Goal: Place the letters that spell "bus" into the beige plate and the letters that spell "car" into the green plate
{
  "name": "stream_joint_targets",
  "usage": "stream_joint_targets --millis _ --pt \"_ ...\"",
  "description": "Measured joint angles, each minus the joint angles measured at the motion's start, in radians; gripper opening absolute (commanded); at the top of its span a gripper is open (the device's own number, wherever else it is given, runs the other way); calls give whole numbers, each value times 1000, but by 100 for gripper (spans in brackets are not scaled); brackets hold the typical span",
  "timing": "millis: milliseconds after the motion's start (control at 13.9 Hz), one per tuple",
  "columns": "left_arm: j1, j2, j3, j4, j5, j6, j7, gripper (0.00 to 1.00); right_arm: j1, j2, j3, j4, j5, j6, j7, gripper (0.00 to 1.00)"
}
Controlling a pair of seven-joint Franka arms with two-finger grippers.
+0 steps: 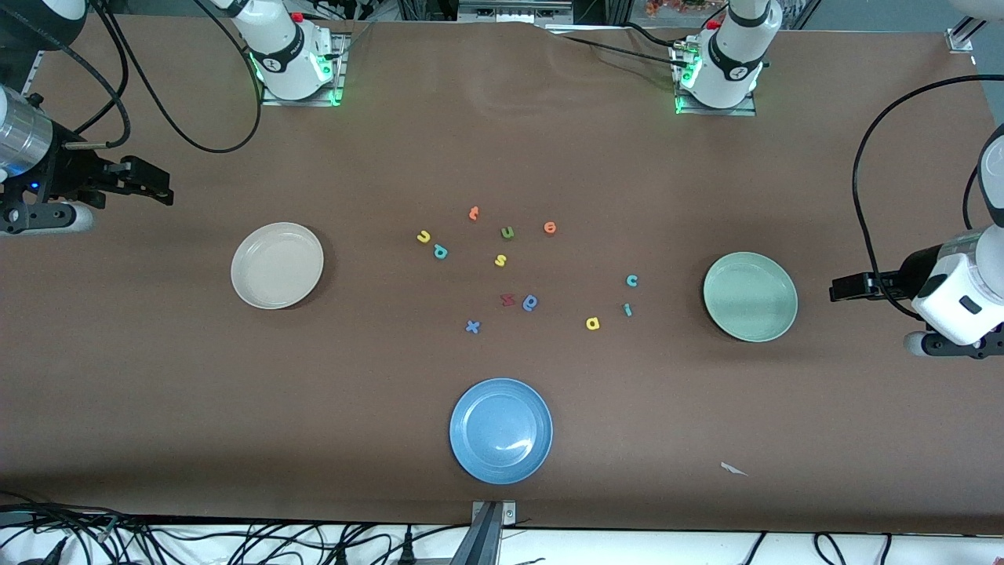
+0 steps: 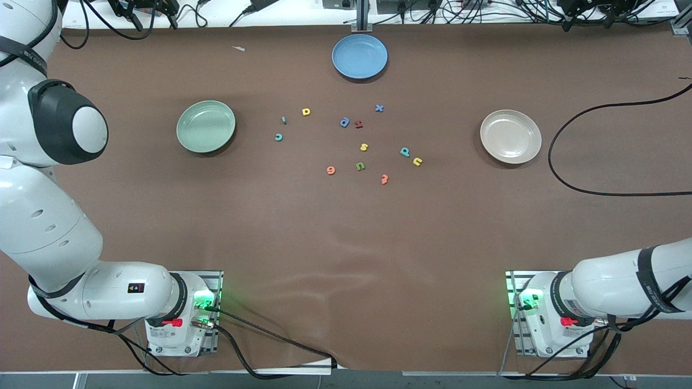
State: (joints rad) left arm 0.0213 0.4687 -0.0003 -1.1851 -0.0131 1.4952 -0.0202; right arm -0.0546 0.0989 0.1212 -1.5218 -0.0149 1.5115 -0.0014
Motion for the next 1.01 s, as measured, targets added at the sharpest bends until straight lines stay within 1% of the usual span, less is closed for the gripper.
stream_joint_targets --millis 577,721,865,1009 --pt "-1 0 0 0 0 0 0 100 1 1 1 -1 1 -5 0 100" --pt "-2 0 -1 0 0 0 0 100 1 1 9 -1 2 -6 0 100" --pt "-14 0 -4 -7 0 0 -3 100 2 1 20 -1 2 -5 0 100" --pt "-43 2 -6 -33 0 12 -39 100 3 1 23 -1 2 -5 0 100"
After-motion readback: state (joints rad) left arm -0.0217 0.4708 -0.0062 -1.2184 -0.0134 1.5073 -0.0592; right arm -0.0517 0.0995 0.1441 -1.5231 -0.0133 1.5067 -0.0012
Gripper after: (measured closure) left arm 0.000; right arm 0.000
